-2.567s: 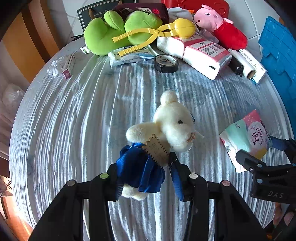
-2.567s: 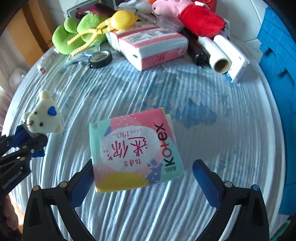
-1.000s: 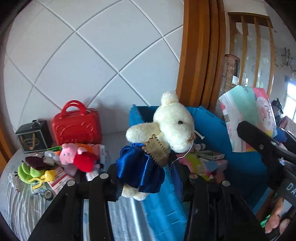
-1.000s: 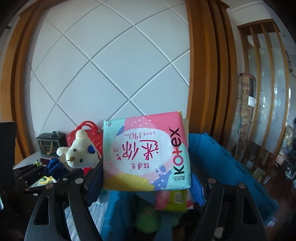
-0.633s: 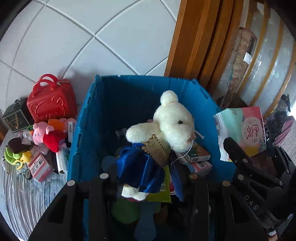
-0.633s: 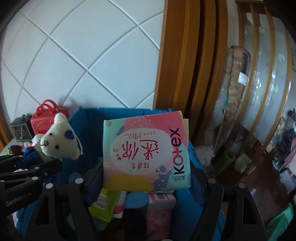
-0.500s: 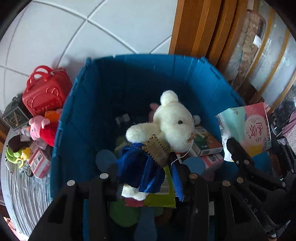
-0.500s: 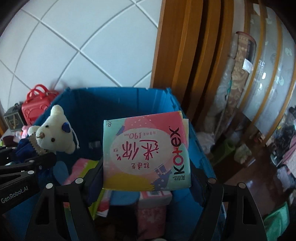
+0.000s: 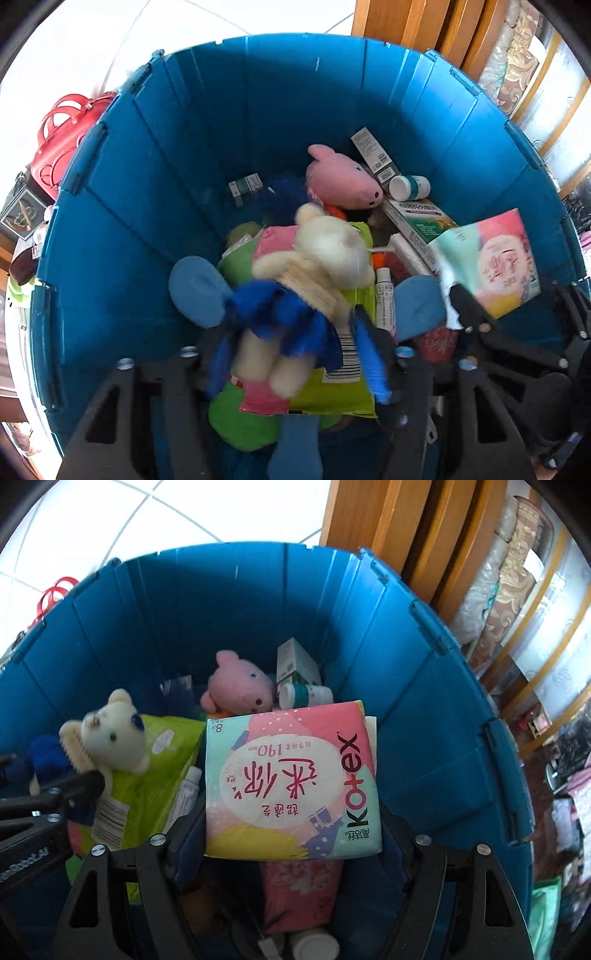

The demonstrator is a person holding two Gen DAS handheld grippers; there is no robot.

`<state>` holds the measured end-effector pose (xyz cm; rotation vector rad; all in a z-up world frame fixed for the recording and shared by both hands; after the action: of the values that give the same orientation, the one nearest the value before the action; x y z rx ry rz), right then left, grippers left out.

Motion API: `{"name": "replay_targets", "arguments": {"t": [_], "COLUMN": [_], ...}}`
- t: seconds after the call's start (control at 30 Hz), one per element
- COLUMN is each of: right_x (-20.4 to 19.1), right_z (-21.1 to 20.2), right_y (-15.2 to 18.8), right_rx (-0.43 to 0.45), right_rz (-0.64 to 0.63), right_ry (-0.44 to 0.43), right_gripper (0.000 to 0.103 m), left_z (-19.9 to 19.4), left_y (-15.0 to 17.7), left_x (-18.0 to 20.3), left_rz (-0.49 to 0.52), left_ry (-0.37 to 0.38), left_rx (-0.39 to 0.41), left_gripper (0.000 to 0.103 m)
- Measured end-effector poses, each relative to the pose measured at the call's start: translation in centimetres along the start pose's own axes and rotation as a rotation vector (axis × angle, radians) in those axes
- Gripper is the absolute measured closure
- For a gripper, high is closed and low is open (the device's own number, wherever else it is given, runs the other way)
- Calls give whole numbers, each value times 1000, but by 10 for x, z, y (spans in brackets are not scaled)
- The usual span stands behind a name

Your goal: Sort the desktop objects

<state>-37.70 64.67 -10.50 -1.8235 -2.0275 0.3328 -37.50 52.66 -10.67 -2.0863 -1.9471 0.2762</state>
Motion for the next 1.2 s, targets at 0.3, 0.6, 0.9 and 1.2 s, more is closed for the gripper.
{"name": "replay_targets", "arguments": {"t": [0.3, 0.6, 0.9, 1.2], "right_x": [-3, -5, -9, -43], "right_z": [6, -3, -54, -128], "right_y": [-4, -7, -6, 19], "right_rx": [9, 44, 195, 402], "right_rz": [-26, -30, -32, -20], "right_ry": [15, 5, -60, -94], "right_gripper": [10, 2, 1, 0], "left_z": [-7, -25, -106, -166], "left_y": [-19, -18, 16, 72], "left_x": [-19, -25, -40, -95], "left_rz": [-8, -21, -28, -186], "left_ry": [-63, -123, -123, -161], "left_rx": [73, 155, 370, 532], "left_gripper": [27, 27, 25, 13]}}
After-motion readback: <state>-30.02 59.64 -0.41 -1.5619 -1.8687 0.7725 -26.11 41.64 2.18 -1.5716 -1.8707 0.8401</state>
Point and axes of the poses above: each gripper's, at about its wrist camera, not at the fingertips, and z roughly the way its jaws point, x to its right, y to its underside, the point moved 4 cm from there along z, roughly the way its jaws point, and after that the axes turned 4 degrees about -x, right-handed, at the moved point
